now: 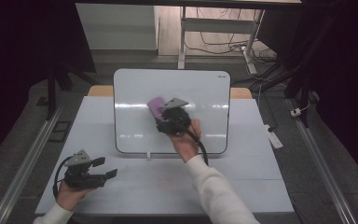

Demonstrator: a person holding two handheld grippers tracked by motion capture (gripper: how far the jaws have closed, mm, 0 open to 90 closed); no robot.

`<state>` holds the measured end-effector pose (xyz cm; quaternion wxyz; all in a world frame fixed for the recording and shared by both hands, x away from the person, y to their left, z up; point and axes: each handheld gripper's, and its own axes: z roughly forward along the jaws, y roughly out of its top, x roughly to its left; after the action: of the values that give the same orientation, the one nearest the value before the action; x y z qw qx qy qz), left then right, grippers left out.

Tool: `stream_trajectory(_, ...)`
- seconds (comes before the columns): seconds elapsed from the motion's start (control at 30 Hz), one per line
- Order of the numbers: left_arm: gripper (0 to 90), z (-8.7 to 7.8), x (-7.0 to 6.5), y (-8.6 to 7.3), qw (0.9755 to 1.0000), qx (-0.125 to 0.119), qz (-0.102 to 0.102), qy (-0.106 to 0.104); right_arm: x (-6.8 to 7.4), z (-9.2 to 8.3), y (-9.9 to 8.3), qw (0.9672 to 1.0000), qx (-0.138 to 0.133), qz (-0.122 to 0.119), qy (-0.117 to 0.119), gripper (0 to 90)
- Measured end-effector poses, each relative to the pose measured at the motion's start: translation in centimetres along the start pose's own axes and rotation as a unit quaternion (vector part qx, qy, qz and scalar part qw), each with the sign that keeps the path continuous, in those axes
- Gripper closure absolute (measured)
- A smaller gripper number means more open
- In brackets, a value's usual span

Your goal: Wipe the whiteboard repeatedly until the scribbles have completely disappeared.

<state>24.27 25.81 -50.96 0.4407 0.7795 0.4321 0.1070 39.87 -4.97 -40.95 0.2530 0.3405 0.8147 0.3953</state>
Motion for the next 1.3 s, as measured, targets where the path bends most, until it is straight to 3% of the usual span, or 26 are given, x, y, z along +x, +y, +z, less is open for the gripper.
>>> stream_trajectory(0.1, 25.2, 0.0, 0.0, 0.0, 1.0, 0.0, 0.0, 0.0, -3.0, -1.6, -0.6, 0.9992, -0.012, 0.023, -0.031, 41.3)
stream_trajectory(0.2, 25.2, 0.0, 0.0, 0.0, 1.0, 0.0, -0.001, 0.001, -6.2, -3.3, -1.6, 0.9963, -0.022, 0.053, -0.064, 41.3)
stream_trajectory(0.3, 25.1, 0.1, 0.0, 0.0, 1.0, 0.001, 0.001, 0.001, -8.6, -4.6, -2.7, 0.9929, -0.032, 0.085, -0.077, 41.3)
stream_trajectory(0.37, 25.1, 0.2, -0.1, 0.1, 1.0, 0.002, 0.0, 0.002, -9.1, -4.9, -3.0, 0.9921, -0.035, 0.095, -0.073, 41.3)
stream_trajectory(0.43, 25.1, 0.2, -0.1, 0.1, 1.0, 0.002, -0.001, 0.002, -8.6, -4.7, -3.0, 0.9922, -0.033, 0.085, -0.084, 41.3)
stream_trajectory(0.57, 25.1, 0.2, -0.1, 0.1, 1.0, 0.002, 0.0, 0.002, -7.1, -3.7, -2.6, 0.9939, -0.035, 0.078, -0.069, 41.3)
stream_trajectory(0.73, 25.0, 0.2, -0.1, 0.1, 1.0, 0.002, 0.0, 0.002, -4.0, -2.0, -1.5, 0.9975, -0.029, 0.057, -0.029, 41.3)
stream_trajectory(0.8, 25.0, 0.1, 0.0, 0.1, 1.0, 0.001, 0.001, 0.001, -2.1, -0.9, -1.0, 0.999, -0.023, 0.038, -0.008, 41.3)
stream_trajectory(0.93, 25.1, 0.1, 0.0, 0.0, 1.0, 0.0, -0.001, 0.001, 1.0, 0.7, -0.5, 0.9992, -0.014, 0.017, 0.033, 41.3)
stream_trajectory(1.0, 25.0, 0.0, 0.0, 0.0, 1.0, 0.0, -0.001, 0.001, 1.9, 1.1, -0.6, 0.9991, -0.009, 0.006, 0.042, 41.3)
stream_trajectory(1.07, 25.0, 0.0, 0.1, 0.0, 1.0, -0.001, -0.002, 0.0, 1.8, 1.1, -0.6, 0.9987, -0.011, 0.009, 0.049, 41.3)
stream_trajectory(1.17, 25.0, 0.1, 0.2, 0.0, 1.0, -0.001, -0.002, 0.001, 0.6, 0.4, -0.9, 0.9969, -0.013, 0.036, 0.068, 41.3)
stream_trajectory(1.3, 25.0, 0.1, 0.1, 0.0, 1.0, 0.0, -0.001, 0.001, -0.7, -1.7, -1.9, 0.9947, -0.043, 0.045, 0.082, 41.3)
